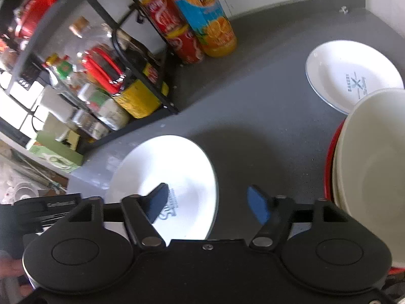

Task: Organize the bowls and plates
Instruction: 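Open both grippers to release the 'Sweet' plate and withdraw, then move both grippers to the rim of the white 'BAKERY' plate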

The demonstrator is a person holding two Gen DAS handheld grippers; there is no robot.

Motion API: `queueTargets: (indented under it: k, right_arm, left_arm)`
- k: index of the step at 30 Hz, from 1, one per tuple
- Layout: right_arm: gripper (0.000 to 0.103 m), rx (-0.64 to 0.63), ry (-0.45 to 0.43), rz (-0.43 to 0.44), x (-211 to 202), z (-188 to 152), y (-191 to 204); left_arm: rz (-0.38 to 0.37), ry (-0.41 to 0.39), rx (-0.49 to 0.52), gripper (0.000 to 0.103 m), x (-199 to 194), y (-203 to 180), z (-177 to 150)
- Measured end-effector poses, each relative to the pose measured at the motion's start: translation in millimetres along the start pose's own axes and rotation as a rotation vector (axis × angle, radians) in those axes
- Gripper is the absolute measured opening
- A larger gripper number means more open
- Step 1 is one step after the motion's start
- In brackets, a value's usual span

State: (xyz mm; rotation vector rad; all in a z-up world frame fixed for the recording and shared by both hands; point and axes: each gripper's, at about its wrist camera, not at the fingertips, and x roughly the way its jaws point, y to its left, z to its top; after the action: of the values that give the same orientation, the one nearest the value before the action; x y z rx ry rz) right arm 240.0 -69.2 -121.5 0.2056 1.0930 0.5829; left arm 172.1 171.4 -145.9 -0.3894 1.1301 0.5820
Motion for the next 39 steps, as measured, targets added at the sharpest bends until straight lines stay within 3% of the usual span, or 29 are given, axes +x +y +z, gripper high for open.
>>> queueTargets:
  k: [3, 10, 14, 19, 23, 29, 39]
  right_arm:
    - [0.083, -0.016, -0.014, 0.005, -13.8, -3.2, 1.7]
    - [0.093, -0.032, -0.049, 0.010, -49.3, -19.9, -3.0]
    - [0.097, -0.049, -0.074, 0.000, -68.6, -32.3, -8.3]
    - [0.099, -0.035, -0.089, 0.000, -87.3, -43.3, -19.0]
    - [0.100, -0.028, -0.108, -0.003, -103.1, -51.3, -26.7]
    - [0.102, -0.014, -0.132, -0.030, -120.5, -59.0, -39.9]
    - [0.103, 0.038, -0.165, -0.050, -134.6, -55.3, -64.3]
  left_arm:
    - [-0.003, -0.009, 0.010, 0.056, -12.3, -6.7, -5.8]
    - [-0.026, -0.022, 0.002, 0.059, -42.2, -15.4, -31.6]
    - [-0.012, -0.077, -0.004, 0.063, -65.9, -20.7, -51.5]
    - [-0.050, -0.068, -0.045, 0.067, -80.4, -24.4, -69.4]
    - [-0.026, -0.050, -0.035, 0.067, -90.5, -31.1, -80.6]
    - [-0.063, -0.052, -0.028, 0.067, -107.3, -43.1, -94.7]
    - [-0.099, -0.063, 0.012, 0.067, -116.9, -70.1, -97.9]
